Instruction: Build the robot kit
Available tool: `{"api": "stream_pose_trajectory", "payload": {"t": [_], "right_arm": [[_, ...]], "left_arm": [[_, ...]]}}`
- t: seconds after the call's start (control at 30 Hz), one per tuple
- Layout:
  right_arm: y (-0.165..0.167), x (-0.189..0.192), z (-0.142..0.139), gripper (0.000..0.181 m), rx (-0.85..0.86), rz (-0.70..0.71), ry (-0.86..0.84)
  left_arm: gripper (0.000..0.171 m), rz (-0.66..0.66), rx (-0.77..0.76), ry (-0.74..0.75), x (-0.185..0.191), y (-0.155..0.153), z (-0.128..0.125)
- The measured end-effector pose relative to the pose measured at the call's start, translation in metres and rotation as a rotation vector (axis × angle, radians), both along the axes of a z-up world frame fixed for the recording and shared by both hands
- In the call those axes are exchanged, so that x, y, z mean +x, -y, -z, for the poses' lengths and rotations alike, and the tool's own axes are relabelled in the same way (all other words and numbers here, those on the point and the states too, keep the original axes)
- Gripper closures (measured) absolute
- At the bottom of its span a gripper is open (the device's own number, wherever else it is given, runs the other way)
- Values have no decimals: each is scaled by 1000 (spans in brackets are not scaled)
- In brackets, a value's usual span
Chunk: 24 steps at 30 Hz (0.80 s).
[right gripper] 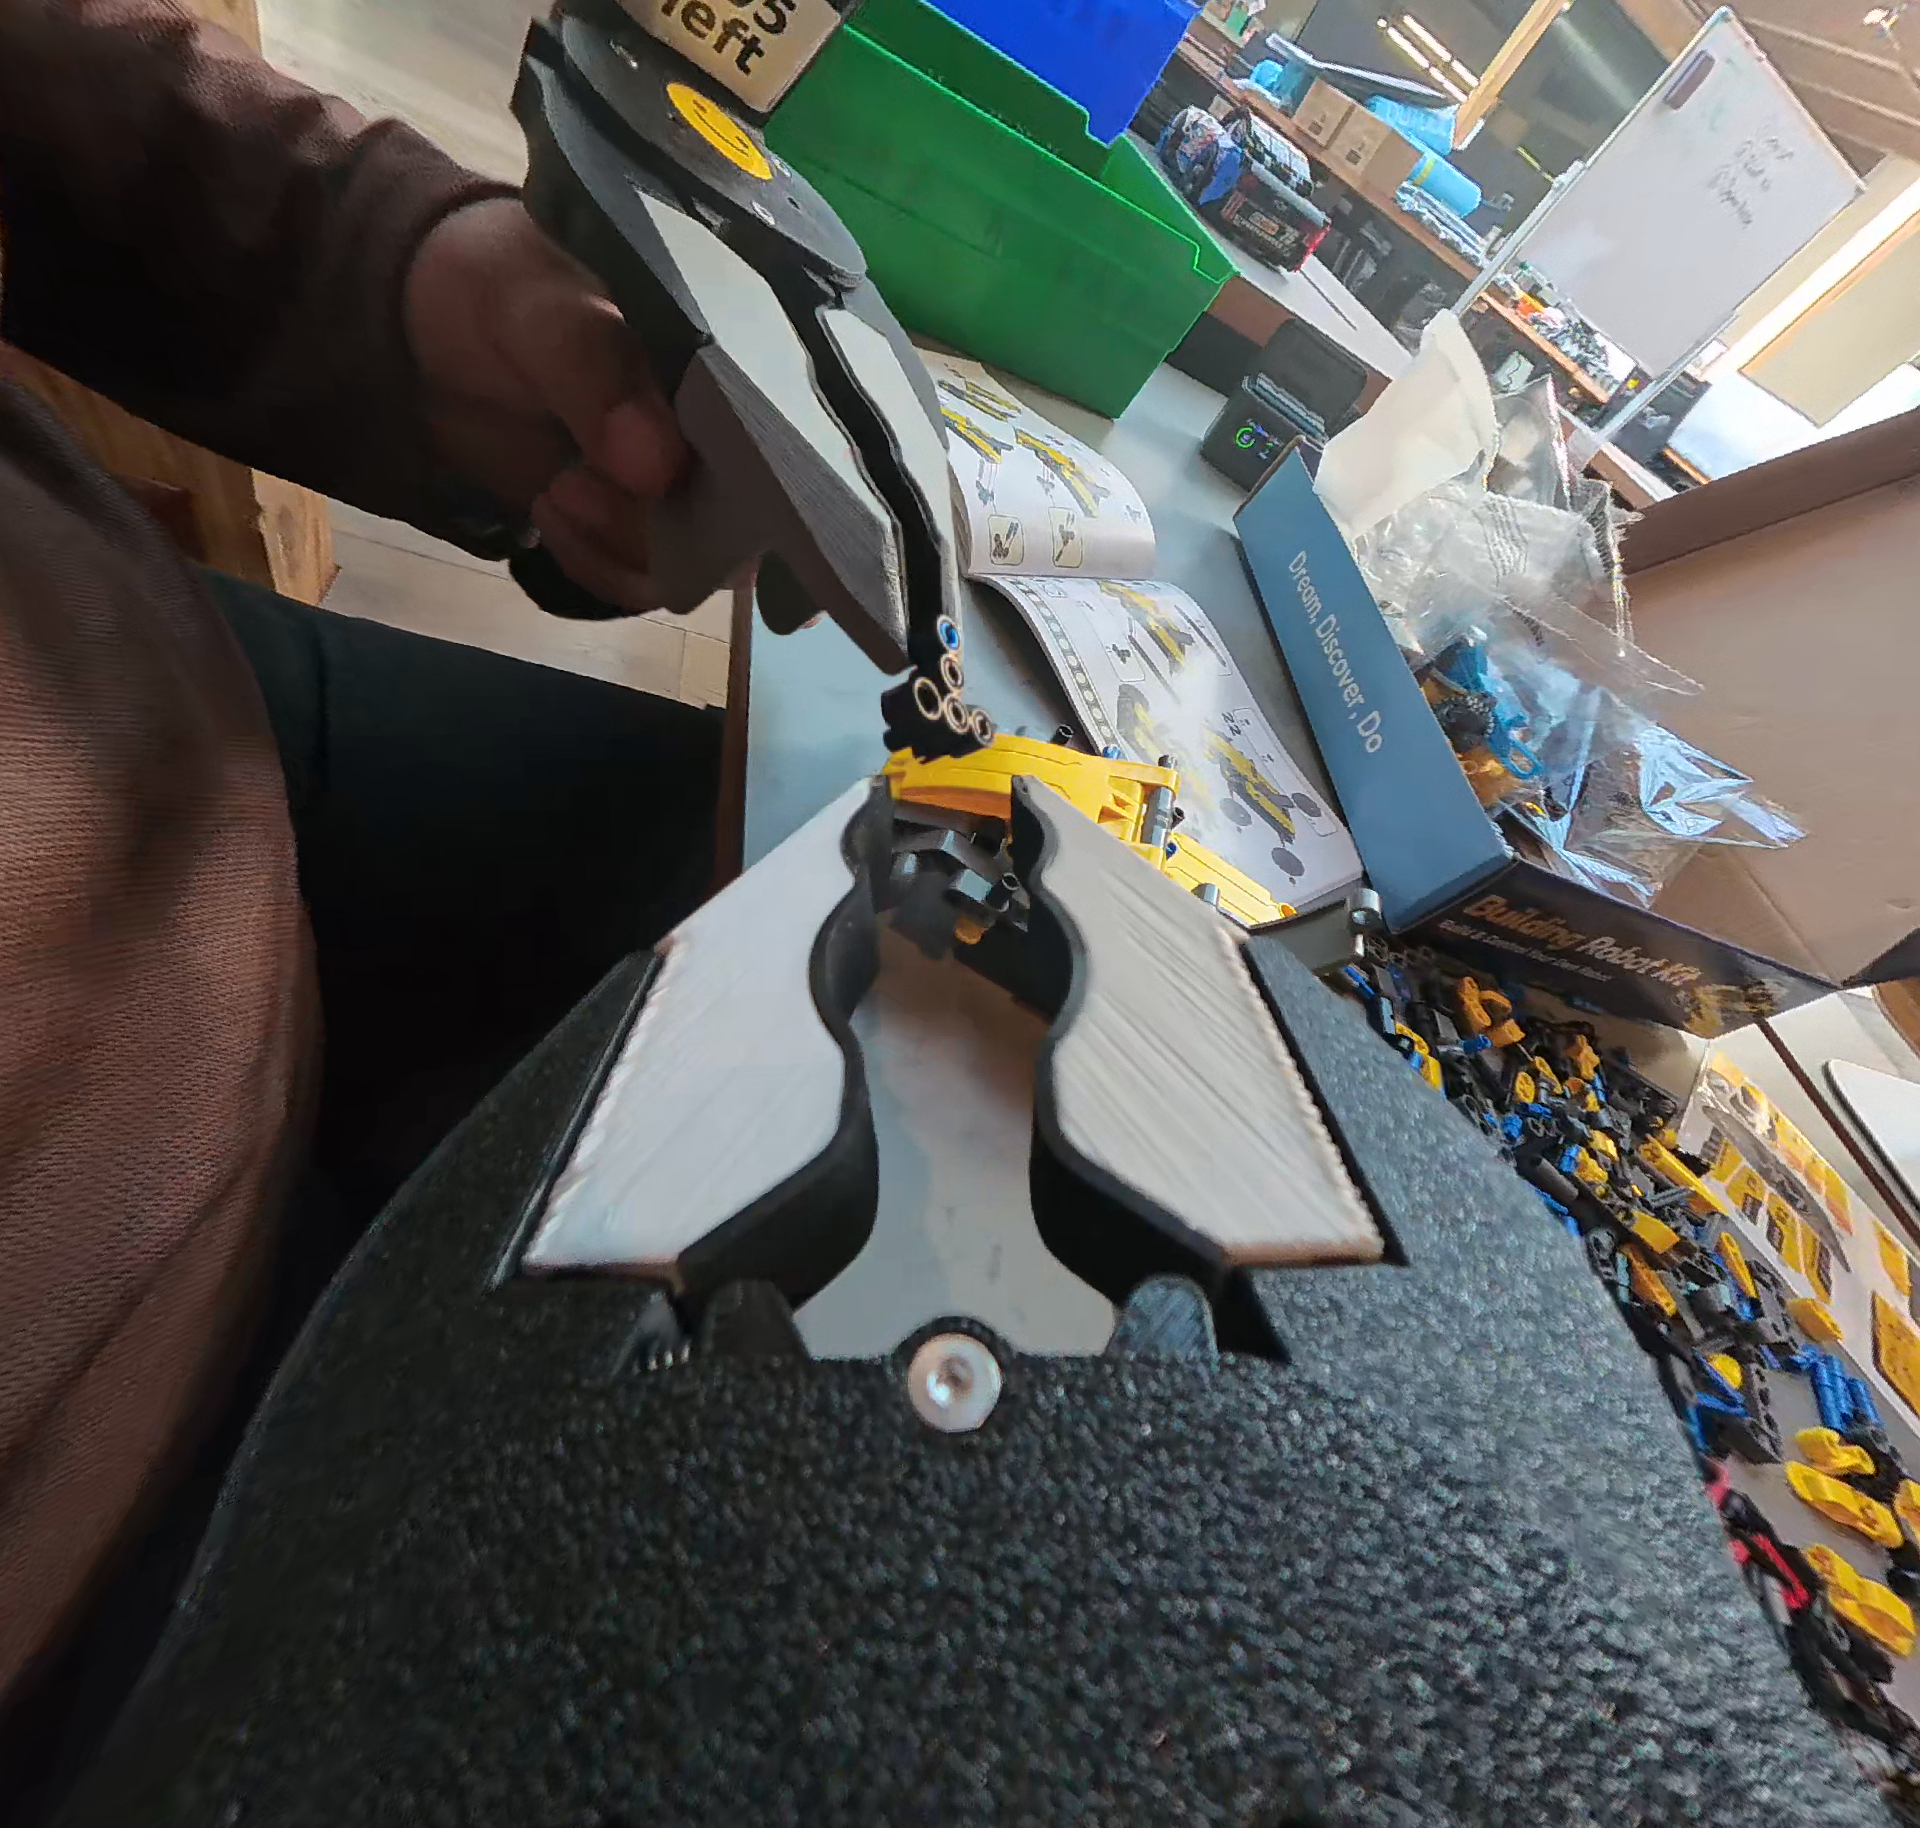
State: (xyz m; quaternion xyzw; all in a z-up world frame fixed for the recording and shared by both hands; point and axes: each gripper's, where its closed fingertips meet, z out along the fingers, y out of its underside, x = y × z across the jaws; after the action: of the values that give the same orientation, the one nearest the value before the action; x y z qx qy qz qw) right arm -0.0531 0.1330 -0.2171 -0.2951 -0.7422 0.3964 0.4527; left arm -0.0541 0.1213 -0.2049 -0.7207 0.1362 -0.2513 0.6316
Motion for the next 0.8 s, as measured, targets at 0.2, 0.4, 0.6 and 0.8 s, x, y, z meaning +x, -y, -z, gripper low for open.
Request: {"api": "stream_pose_trajectory", "payload": {"t": [0.2, 0.4, 0.6, 0.8], "right_arm": [[1, 6, -6, 161, -19, -16, -9], [10, 8, -3, 161, 72, -36, -15], [13, 9, 3, 165, 139, -29, -8], [12, 3, 3, 169, 125, -2, -11]], "left_arm": [[167, 16, 30, -26, 4, 2, 0], [167, 27, -6, -11, 12, 1, 2], [167, 28, -87, 12, 19, -3, 13], [167, -18, -98, 82, 13, -4, 12]]}}
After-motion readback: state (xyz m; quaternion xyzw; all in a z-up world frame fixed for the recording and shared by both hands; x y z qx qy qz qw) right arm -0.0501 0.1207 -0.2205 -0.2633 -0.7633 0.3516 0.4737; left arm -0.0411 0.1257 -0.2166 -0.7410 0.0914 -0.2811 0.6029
